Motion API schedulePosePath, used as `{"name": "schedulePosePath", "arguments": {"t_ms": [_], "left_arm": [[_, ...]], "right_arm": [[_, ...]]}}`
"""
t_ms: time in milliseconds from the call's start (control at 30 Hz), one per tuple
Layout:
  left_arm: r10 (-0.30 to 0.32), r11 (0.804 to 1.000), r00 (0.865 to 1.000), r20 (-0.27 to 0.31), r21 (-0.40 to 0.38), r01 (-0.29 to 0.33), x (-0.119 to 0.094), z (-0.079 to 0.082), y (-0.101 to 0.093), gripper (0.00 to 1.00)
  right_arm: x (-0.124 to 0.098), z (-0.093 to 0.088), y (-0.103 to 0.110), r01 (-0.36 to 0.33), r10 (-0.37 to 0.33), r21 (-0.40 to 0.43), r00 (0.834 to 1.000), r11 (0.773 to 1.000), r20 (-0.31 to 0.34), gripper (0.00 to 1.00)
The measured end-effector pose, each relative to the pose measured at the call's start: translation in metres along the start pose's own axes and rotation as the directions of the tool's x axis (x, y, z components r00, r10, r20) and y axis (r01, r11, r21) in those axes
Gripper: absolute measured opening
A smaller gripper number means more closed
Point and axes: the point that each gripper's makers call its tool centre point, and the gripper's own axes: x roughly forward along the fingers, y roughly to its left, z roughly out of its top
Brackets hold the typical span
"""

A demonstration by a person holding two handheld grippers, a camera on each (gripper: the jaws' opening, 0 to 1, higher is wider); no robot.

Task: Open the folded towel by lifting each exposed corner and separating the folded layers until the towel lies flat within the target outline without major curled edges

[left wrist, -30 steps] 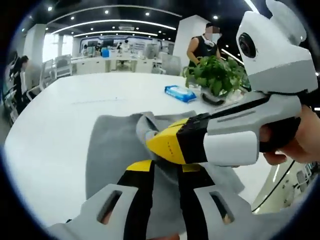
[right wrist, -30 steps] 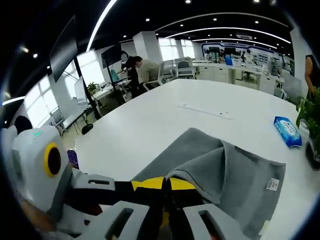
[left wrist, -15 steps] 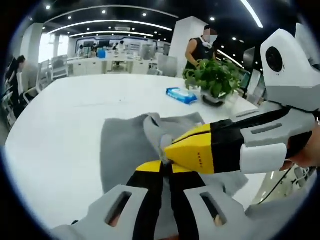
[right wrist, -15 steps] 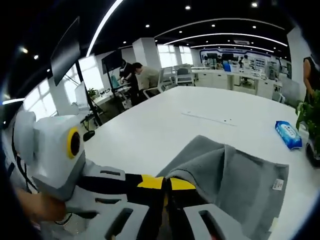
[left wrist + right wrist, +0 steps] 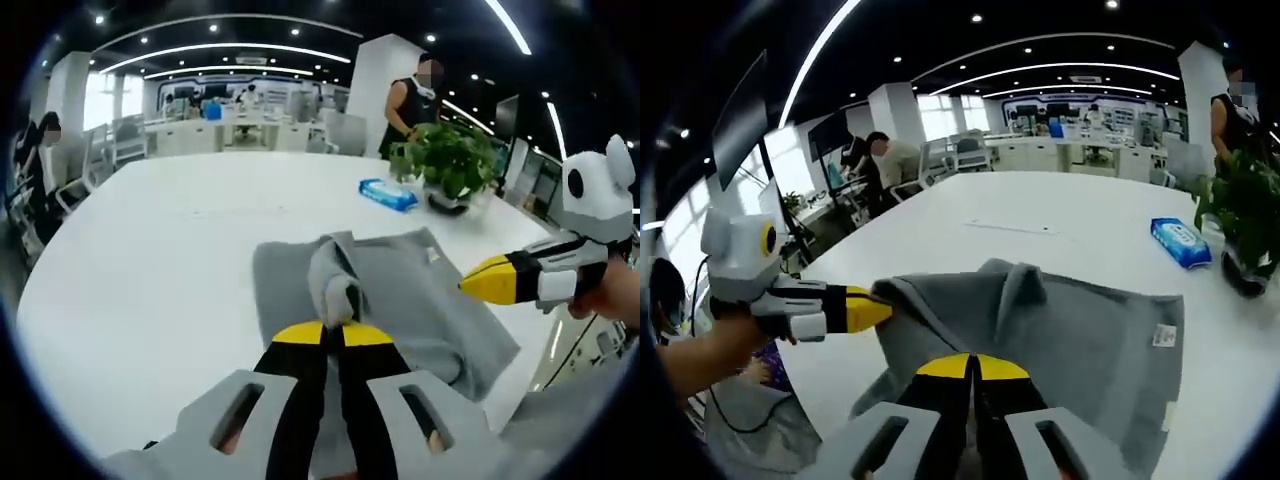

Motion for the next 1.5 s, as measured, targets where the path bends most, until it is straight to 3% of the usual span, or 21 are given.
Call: {"name": "schedulePosePath", "arguments": {"t_ms": [167, 367, 567, 800, 967, 1033, 1067, 1100, 1500], "left_arm": [[0.029, 0.999, 0.999, 0.018, 0.017, -0.029, -0.010, 0.005, 0.028, 0.03], [0.087, 0.996, 0.996, 0.029, -0.005, -0.087, -0.028, 0.003, 0.065, 0.03], [0.149, 0.988, 0.988, 0.032, -0.038, -0.148, -0.046, -0.005, 0.110, 0.03], [0.200, 0.979, 0.980, 0.008, -0.050, -0.200, -0.055, -0.017, 0.147, 0.03], [0.230, 0.972, 0.973, -0.006, -0.052, -0.230, -0.056, -0.023, 0.167, 0.03], [0.244, 0.969, 0.970, -0.019, -0.045, -0.245, -0.056, -0.026, 0.176, 0.03], [0.251, 0.967, 0.968, -0.025, -0.040, -0.252, -0.056, -0.027, 0.179, 0.03], [0.261, 0.964, 0.965, -0.029, -0.037, -0.262, -0.056, -0.029, 0.183, 0.03], [0.356, 0.927, 0.931, -0.084, -0.093, -0.363, -0.065, -0.053, 0.232, 0.03]], "right_arm": [[-0.004, -0.032, -0.044, 0.112, -0.111, 0.014, 0.992, 0.994, -0.052, 0.00], [-0.002, -0.062, -0.078, 0.196, -0.194, 0.003, 0.971, 0.981, -0.140, 0.00], [0.009, -0.079, -0.091, 0.221, -0.220, -0.019, 0.953, 0.975, -0.206, 0.00], [0.022, -0.091, -0.098, 0.207, -0.241, -0.144, 0.927, 0.968, -0.286, 0.00], [0.026, -0.106, -0.111, 0.182, -0.284, -0.289, 0.886, 0.940, -0.366, 0.00], [0.024, -0.118, -0.119, 0.173, -0.317, -0.350, 0.856, 0.921, -0.409, 0.00], [0.029, -0.106, -0.116, 0.164, -0.297, -0.372, 0.894, 0.913, -0.334, 0.00], [0.025, -0.109, -0.118, 0.172, -0.313, -0.373, 0.877, 0.912, -0.363, 0.00], [0.022, -0.102, -0.154, 0.204, -0.360, -0.393, 0.852, 0.896, -0.379, 0.00]]}}
